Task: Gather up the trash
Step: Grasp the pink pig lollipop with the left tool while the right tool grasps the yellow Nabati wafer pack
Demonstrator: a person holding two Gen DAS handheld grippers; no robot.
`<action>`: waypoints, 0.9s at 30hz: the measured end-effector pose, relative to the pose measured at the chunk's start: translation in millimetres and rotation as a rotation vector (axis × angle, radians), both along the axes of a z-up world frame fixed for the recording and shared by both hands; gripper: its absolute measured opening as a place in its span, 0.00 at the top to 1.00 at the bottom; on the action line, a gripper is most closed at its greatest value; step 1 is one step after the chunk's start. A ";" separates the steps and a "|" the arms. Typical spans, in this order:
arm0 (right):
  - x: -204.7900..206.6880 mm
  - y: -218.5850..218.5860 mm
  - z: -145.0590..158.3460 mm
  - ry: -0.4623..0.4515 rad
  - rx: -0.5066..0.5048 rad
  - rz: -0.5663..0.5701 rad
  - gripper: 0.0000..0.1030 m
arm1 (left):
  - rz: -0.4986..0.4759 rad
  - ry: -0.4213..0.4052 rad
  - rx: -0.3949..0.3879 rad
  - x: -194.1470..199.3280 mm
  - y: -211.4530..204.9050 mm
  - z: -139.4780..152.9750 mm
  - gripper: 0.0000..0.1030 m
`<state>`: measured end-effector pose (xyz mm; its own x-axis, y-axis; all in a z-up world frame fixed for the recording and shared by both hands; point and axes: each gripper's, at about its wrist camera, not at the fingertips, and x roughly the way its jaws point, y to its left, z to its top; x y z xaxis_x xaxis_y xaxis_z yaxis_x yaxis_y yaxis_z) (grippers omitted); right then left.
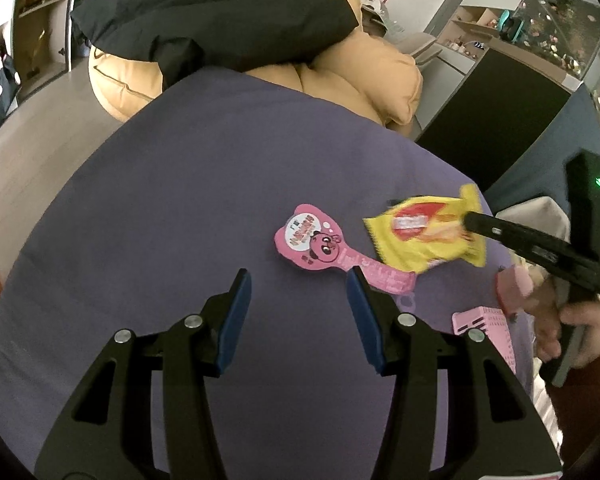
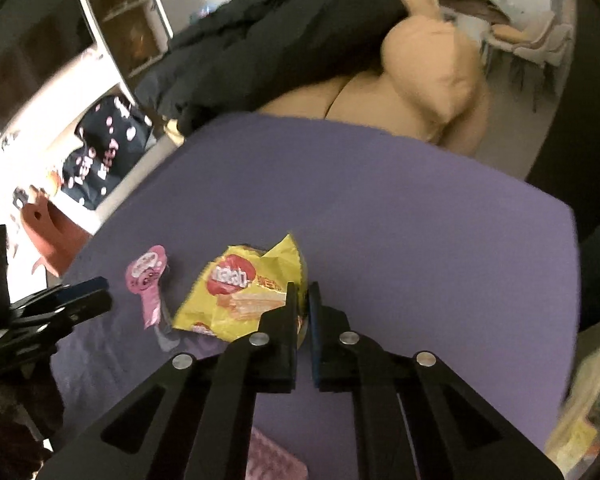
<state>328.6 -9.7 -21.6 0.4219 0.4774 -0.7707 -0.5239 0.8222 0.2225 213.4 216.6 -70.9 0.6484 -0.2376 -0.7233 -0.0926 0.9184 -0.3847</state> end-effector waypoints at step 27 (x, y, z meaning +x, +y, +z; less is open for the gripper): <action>-89.3 -151.0 42.2 -0.168 0.092 -0.227 0.93 | 0.046 0.063 0.098 43.2 -51.3 -0.7 0.80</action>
